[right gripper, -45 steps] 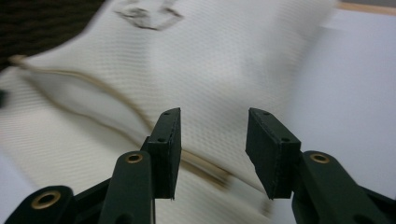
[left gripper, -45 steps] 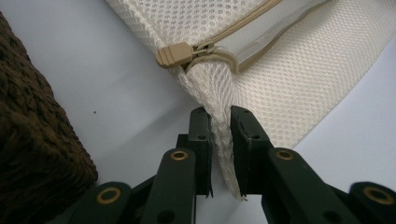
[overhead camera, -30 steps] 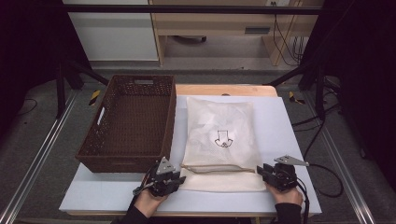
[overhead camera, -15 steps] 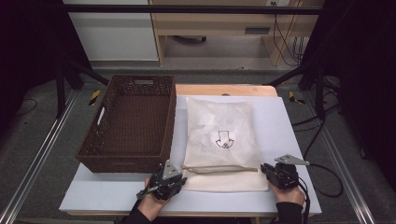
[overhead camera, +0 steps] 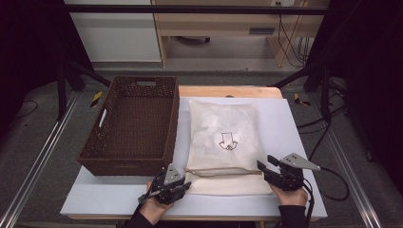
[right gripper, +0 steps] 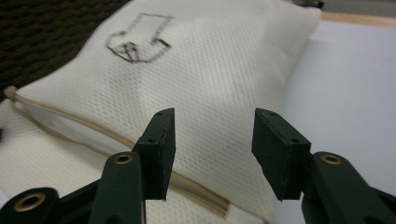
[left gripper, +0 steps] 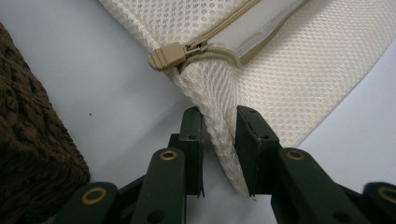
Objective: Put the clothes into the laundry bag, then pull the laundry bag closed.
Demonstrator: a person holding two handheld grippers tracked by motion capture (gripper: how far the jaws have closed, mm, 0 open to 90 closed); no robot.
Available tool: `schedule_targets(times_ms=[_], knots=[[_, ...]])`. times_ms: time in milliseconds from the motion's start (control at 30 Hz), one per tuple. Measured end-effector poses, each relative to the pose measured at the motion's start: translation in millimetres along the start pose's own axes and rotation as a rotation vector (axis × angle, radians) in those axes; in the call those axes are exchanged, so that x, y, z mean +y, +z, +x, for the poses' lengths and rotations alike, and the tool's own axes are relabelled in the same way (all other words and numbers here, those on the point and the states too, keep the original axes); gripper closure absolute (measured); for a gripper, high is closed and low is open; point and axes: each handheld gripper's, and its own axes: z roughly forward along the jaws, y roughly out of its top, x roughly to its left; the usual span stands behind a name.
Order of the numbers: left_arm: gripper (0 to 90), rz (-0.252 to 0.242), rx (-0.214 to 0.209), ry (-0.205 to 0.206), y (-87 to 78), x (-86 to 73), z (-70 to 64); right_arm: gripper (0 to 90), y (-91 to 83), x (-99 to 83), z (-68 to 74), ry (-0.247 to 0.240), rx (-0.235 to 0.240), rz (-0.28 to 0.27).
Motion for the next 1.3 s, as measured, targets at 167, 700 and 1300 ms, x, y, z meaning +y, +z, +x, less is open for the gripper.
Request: schedule_targets(times_ms=[167,700,1300], knots=[[78.2,0.012,0.001,0.003,0.2,1.4,-2.3,48.0,11.9,20.0,20.1,-0.027,0.053,-0.019],[81.1,0.005,-0.006,0.02,0.6,0.4,-2.7,44.6,56.5,50.8,94.3,-0.138,0.207,0.005],[81.0,-0.005,-0.021,0.006,0.7,-0.9,-0.5,48.0,82.7,47.5,122.7,-0.158,0.268,0.063]])
